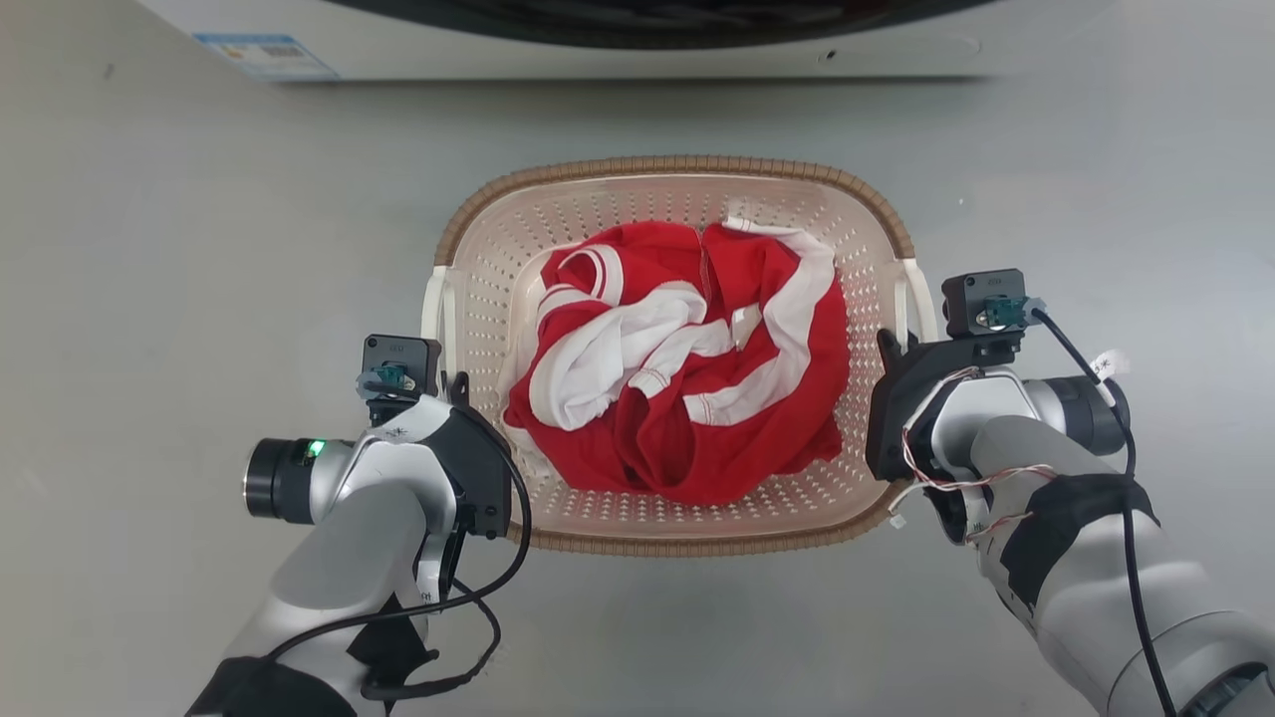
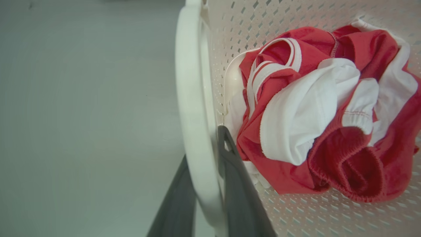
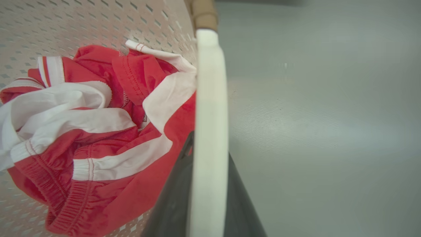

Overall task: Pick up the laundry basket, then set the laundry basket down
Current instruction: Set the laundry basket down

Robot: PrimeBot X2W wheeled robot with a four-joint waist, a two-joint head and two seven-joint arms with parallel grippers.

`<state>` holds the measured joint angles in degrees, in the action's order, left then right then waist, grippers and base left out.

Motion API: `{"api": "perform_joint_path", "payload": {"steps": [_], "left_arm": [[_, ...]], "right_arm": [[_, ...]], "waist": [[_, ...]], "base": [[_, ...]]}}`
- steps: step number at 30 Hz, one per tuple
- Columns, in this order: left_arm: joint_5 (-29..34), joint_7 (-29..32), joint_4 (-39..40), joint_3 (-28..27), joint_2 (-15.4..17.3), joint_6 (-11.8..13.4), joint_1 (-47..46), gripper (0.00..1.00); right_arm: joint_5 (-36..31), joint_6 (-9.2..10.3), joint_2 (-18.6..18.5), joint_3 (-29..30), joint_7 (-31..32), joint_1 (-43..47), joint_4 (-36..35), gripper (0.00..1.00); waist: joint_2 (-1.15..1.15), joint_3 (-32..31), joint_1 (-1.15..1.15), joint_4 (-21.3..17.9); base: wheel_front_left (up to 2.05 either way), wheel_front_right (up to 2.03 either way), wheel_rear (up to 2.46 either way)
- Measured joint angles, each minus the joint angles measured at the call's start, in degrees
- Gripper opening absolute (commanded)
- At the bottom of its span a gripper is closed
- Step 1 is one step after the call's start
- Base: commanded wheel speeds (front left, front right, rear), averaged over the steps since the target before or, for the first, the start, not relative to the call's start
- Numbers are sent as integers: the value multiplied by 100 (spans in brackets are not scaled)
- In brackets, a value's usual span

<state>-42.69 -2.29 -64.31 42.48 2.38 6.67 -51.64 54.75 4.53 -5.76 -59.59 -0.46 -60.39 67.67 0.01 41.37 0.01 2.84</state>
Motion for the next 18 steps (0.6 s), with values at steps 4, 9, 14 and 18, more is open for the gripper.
{"api": "perform_joint_path", "payload": {"steps": [4, 9, 14, 18], "left_arm": [[7, -43, -9, -9, -3, 37, -102, 0], [12, -112, -27, -23, -7, 38, -242, 0], [55, -167, -104, -68, -25, 38, -372, 0], [59, -202, -157, -85, -23, 38, -494, 0]], "right_arm": [[-36, -8, 2, -10, -65, -125, 42, 0], [-75, -33, 2, -26, -145, -265, 100, 0], [-93, -52, 8, -36, -211, -375, 142, 0], [-109, -58, 22, -44, -254, -479, 166, 0]], "waist": [[0, 264, 0, 31], [0, 530, 0, 70], [0, 724, -1, 106], [0, 843, -1, 123]], "base": [[0, 0, 0], [0, 0, 0], [0, 0, 0], [0, 0, 0]]}}
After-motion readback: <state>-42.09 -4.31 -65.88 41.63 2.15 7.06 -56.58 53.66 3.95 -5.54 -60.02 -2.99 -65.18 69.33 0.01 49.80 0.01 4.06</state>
